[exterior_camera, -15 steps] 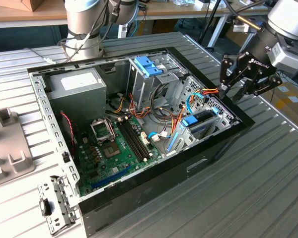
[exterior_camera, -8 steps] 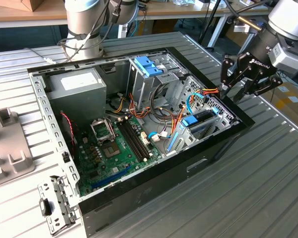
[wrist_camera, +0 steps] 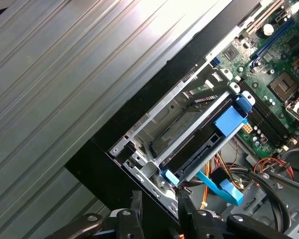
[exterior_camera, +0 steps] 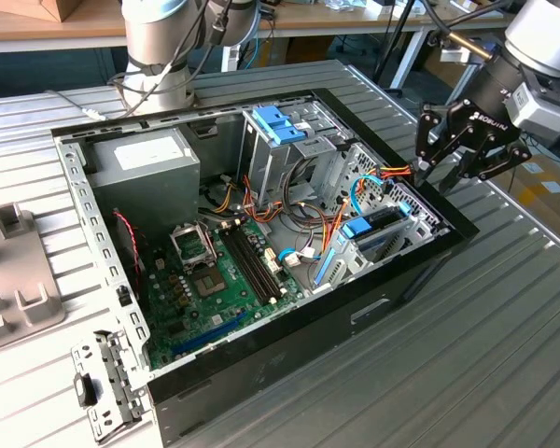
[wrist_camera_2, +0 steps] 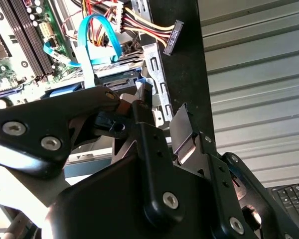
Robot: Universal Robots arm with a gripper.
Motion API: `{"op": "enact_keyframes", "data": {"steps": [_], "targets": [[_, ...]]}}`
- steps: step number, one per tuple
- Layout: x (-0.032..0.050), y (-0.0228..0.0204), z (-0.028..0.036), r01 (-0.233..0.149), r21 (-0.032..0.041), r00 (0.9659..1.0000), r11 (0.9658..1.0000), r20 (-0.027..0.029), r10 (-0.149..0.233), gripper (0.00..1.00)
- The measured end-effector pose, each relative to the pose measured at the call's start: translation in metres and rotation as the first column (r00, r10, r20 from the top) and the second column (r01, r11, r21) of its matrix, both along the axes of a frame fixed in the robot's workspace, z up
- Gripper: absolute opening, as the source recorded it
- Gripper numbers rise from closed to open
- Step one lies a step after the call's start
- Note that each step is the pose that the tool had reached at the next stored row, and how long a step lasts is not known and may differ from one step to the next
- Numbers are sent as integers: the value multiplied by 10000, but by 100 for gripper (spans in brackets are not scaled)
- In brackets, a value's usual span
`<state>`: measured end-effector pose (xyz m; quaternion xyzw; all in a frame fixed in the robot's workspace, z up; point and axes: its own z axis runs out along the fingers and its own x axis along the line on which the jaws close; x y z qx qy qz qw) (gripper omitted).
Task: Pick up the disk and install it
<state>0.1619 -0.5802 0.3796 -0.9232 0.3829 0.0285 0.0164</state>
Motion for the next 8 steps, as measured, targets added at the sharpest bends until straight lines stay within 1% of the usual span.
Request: {"op": "enact_keyframes", "data": {"steps": [8], "targets": [[40,0,-26,0,0,10000,10000,1,0,42]]}}
